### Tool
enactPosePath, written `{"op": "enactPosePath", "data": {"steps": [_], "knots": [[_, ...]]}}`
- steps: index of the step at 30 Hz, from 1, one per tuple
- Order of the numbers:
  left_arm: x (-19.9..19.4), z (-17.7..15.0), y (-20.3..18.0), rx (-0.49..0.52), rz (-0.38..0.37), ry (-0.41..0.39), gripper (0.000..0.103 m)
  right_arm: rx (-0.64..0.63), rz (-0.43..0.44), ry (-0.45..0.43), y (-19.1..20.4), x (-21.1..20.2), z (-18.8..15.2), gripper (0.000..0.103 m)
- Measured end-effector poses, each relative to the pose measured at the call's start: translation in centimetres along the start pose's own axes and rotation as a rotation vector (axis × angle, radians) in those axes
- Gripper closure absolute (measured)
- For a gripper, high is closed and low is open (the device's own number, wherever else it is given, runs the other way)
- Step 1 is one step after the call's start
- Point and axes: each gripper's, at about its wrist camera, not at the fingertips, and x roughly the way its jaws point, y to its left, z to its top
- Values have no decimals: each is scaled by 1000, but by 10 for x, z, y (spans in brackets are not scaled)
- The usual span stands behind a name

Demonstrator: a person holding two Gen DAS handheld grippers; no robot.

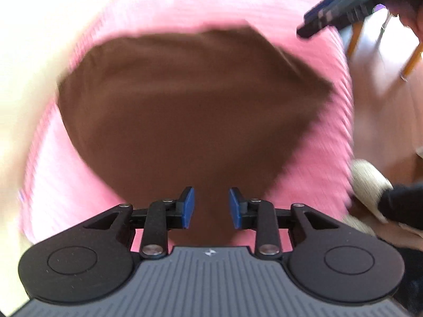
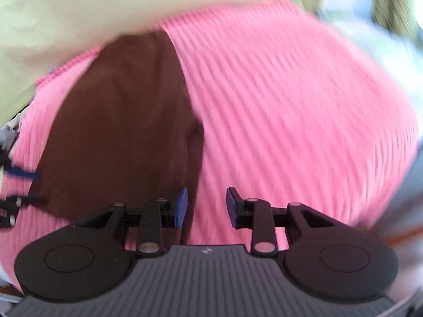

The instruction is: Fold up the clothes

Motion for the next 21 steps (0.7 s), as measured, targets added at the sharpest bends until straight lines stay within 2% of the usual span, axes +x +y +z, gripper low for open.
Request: {"op": "enactPosePath", "data": {"steps": [4, 7, 12, 13, 15, 16, 18, 19, 21], "knots": [[23, 64, 32, -25, -1, -33, 66, -170, 19, -40, -8, 20, 2, 75], [50, 106, 52, -79, -20, -31, 66, -270, 74, -77, -12, 29, 0, 76], [86, 136, 65, -145, -56, 7, 66, -374, 146, -144, -9, 37, 4, 76], [91, 138, 66, -151, -63, 14, 66, -411, 152, -148, -6, 40, 4, 78], [101, 143, 66, -157, -73, 31, 66, -484, 181, -157, -1, 44, 3, 96], [105, 144, 65, -151, -73, 37, 66, -505, 192, -161, 0, 45, 3, 102], [113, 145, 61, -142, -61, 54, 66, -479, 193, -160, -2, 43, 4, 102], [116, 146, 62, -156, -64, 60, 65, -405, 180, -138, -9, 40, 5, 102], [121, 147, 63, -183, -68, 72, 64, -150, 169, -54, -31, 41, 3, 102]]}}
